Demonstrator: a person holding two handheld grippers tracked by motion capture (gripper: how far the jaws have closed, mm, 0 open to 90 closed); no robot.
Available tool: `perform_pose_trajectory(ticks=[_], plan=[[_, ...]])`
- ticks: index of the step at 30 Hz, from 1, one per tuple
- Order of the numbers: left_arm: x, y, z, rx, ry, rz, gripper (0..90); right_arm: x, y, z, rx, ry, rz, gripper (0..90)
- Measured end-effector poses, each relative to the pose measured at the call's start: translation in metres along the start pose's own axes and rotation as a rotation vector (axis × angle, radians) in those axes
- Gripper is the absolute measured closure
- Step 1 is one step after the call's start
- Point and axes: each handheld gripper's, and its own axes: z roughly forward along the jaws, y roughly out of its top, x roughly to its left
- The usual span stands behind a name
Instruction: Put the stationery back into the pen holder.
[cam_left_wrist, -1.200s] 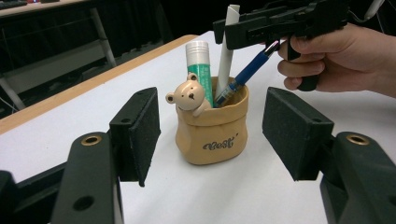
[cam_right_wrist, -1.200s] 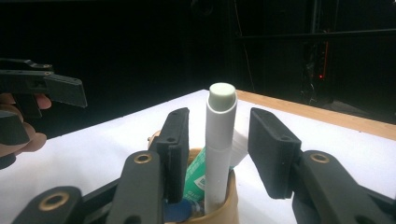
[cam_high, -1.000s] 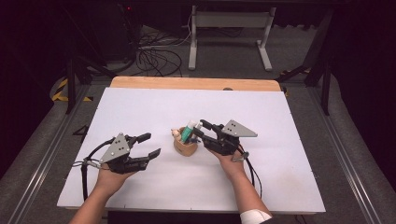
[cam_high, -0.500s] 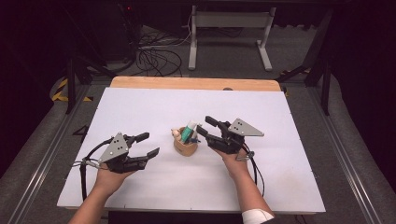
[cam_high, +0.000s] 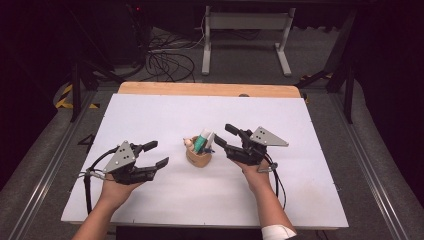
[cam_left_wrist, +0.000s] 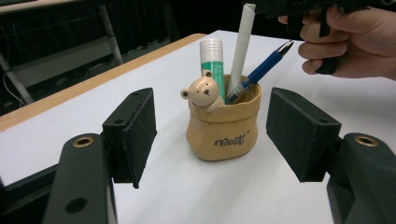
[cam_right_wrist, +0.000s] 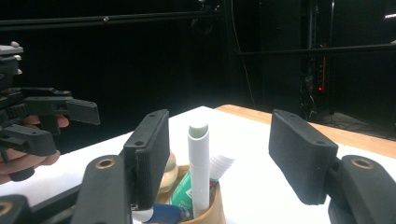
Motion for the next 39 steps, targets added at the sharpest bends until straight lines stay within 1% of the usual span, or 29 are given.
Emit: perform_pose_trajectory(ticks=[3,11,13,16,19,25,27,34,39], plan=[[0.001,-0.001,0.000,0.002,0.003,-0.011,32.4,-0.001,0.002,-0.004,-0.002,0.004,-0.001,37.9],[0.002,0.000,-0.001,0.005,0.009,-0.016,30.7,-0.004,0.005,-0.014,0.004,-0.008,0.005,31.5],[0.003,0.000,-0.001,0.001,0.012,-0.012,30.6,-0.004,0.006,-0.017,0.009,0.001,0.012,29.4],[0.004,0.000,-0.002,-0.002,0.012,-0.021,30.0,-0.003,0.007,-0.024,0.016,0.010,0.004,27.7],[0.004,0.000,-0.003,-0.004,0.014,-0.021,29.3,-0.001,0.009,-0.031,0.036,-0.001,-0.022,27.0],[0.004,0.001,-0.003,-0.009,0.017,-0.025,27.9,0.004,0.017,-0.042,0.033,-0.013,-0.057,25.8],[0.005,0.001,-0.004,-0.011,0.021,-0.023,27.5,0.004,0.019,-0.045,0.033,-0.018,-0.061,25.2],[0.007,0.001,-0.006,-0.013,0.028,-0.034,26.1,-0.001,0.023,-0.056,0.027,-0.036,-0.054,21.8],[0.008,0.001,-0.007,-0.013,0.028,-0.034,25.7,-0.004,0.024,-0.064,0.025,-0.051,-0.050,20.1]])
